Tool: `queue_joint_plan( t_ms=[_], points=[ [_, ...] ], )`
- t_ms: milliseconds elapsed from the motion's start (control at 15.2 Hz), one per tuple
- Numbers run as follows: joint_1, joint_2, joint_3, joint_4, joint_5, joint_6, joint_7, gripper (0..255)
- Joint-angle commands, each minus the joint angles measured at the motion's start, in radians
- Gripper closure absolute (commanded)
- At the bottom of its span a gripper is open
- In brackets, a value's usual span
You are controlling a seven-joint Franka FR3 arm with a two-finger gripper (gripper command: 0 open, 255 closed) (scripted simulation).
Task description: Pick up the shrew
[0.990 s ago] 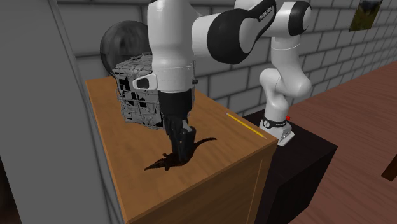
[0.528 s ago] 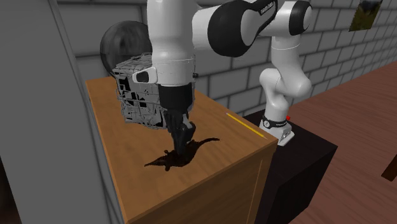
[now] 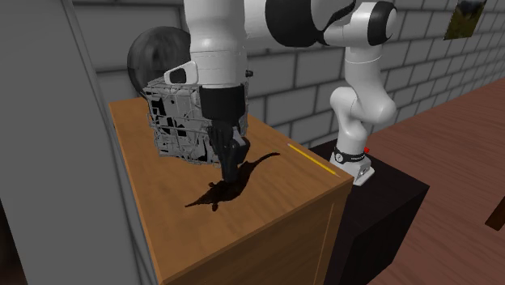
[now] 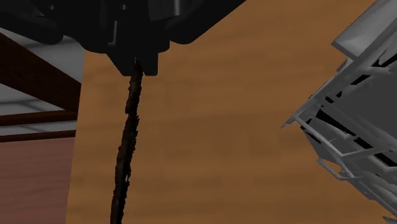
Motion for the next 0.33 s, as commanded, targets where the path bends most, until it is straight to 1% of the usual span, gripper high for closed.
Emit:
queue_joint_plan(
  t_ms=[0, 132, 264],
  points=[
    [0.001, 0.001, 0.0, 0.031, -0.001, -0.031, 0.003, 255],
    [0.002, 0.005, 0.001, 0.064, -0.002, -0.059, 0.007, 255],
    [0.002, 0.005, 0.001, 0.067, -0.002, -0.062, 0.007, 255]
  ],
)
